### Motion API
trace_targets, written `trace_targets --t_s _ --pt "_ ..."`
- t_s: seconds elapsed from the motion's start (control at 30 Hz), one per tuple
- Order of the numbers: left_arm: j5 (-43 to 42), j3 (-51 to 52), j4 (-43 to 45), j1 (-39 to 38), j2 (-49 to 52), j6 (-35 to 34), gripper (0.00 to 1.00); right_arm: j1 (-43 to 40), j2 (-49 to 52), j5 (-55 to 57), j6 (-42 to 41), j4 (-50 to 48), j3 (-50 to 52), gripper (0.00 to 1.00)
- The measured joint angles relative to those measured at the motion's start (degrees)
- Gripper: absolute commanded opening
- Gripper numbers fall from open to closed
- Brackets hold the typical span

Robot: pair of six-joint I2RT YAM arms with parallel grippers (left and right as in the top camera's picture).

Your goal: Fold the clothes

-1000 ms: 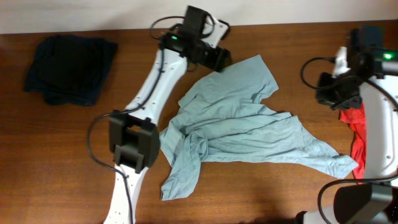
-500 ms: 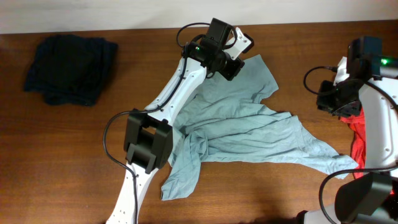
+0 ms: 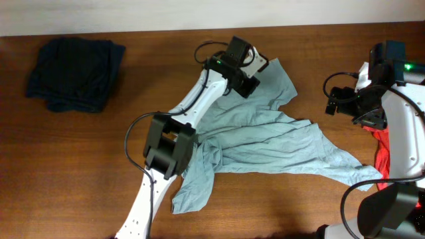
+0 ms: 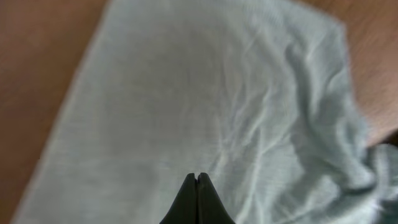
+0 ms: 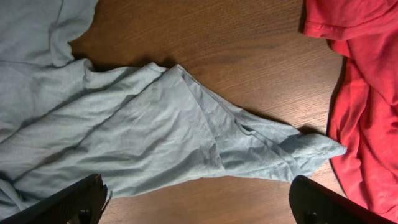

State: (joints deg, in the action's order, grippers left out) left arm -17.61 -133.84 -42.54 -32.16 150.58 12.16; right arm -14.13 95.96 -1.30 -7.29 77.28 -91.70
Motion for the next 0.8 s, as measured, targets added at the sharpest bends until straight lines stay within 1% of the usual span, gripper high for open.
trace_targets --t_s 0.2,0.5,0.8 --pt "5.42 -0.09 0.17 -1.31 1.27 -0.20 0.01 0.00 0.00 0.00 0.00 0.00 0.00 0.99" --pt "9.57 -0.57 0.59 -1.46 1.57 -0.24 0.01 0.00 0.00 0.00 0.02 -0.02 0.00 0.99" --pt "13.05 -2.38 5.64 -1.31 3.87 -0.42 0.01 0.00 0.00 0.00 0.00 -0.02 0.00 0.99"
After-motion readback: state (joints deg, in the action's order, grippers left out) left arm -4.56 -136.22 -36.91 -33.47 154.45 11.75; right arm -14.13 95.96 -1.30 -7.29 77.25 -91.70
